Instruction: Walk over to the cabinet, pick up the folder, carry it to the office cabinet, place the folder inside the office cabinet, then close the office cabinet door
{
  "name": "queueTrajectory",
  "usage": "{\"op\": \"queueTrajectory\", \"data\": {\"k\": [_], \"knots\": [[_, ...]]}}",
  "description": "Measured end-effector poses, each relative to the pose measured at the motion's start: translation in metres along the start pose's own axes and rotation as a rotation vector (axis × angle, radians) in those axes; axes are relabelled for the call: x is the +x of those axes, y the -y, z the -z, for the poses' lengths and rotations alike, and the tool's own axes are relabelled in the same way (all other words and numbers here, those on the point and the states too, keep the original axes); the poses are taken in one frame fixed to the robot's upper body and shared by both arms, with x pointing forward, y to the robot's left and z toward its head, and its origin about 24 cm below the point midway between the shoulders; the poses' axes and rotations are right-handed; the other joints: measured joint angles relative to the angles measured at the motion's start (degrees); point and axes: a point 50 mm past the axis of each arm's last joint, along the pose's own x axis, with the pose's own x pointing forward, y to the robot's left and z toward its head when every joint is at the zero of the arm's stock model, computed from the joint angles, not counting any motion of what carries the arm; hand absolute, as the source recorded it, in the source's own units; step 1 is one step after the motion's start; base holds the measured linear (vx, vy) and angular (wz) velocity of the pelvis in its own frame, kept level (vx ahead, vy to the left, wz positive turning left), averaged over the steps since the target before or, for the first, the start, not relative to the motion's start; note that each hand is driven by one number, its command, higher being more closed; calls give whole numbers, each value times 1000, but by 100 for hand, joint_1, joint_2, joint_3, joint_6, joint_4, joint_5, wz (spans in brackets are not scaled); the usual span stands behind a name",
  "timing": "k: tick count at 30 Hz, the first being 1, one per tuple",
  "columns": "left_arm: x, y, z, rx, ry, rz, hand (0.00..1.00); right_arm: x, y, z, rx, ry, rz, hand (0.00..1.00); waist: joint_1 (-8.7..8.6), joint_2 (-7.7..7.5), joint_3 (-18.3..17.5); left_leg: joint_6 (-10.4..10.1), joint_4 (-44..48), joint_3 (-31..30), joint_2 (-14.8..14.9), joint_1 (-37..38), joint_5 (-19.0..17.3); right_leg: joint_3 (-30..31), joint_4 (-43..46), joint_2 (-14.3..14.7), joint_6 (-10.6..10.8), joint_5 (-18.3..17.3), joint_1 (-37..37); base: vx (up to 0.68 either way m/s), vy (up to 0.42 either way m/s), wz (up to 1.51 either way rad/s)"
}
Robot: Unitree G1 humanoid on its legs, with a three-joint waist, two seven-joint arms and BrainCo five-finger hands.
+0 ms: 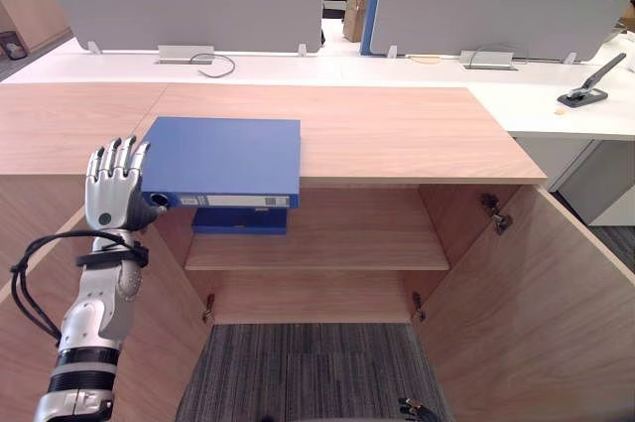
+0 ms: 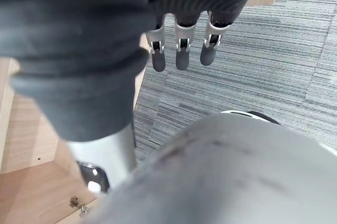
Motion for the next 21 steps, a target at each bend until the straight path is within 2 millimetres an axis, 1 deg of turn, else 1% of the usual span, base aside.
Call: {"op": "queueTrajectory", "data": {"k": [4, 7, 11, 16, 17, 20, 21], "knots": [[1, 8, -3, 2, 19, 38, 0, 0, 0, 0, -1, 0, 1, 0, -19, 13, -9, -1, -1, 0, 1, -3, -1, 1, -10, 5, 0, 0, 0, 0, 0, 0], [0, 14, -13, -8, 87, 76, 0, 0, 0, 0, -2, 2, 2, 0, -49, 23, -16, -2, -1, 3, 2, -6, -2, 4, -19, 9, 0, 1, 0, -22, -9, 0], [2, 21, -21, -13, 123, 109, 0, 0, 1, 0, -4, 3, 3, 0, -77, 42, -28, -2, -1, 4, 5, -5, -1, 6, -16, 12, -3, 3, 1, -26, -6, 0], [6, 30, -29, 15, 209, 178, 0, 0, 1, -1, -5, 7, 5, 0, -168, 58, -37, -3, -2, 25, 9, 5, -1, 32, -8, 14, -3, 10, -1, 0, 0, -1], [6, 32, -30, 18, 218, 193, 100, 0, 1, -1, -5, 7, 5, 0, -174, 61, -37, -3, -2, 41, 11, 9, -2, 55, -9, 17, 0, 14, -4, 0, 0, -9], [5, 37, -28, 22, 213, 213, 100, 0, 1, -1, -5, 8, 6, 0, -209, 65, -39, -13, -2, 97, 24, 9, -9, 106, -9, 26, -2, 25, -33, -10, -1, -8], [10, 34, -29, 21, 214, 193, 100, 0, 1, 0, -4, 4, 6, 0, -208, 64, -40, -15, -3, 100, 29, 10, -10, 109, -9, 30, -3, 26, -34, -30, -5, -4]]}}
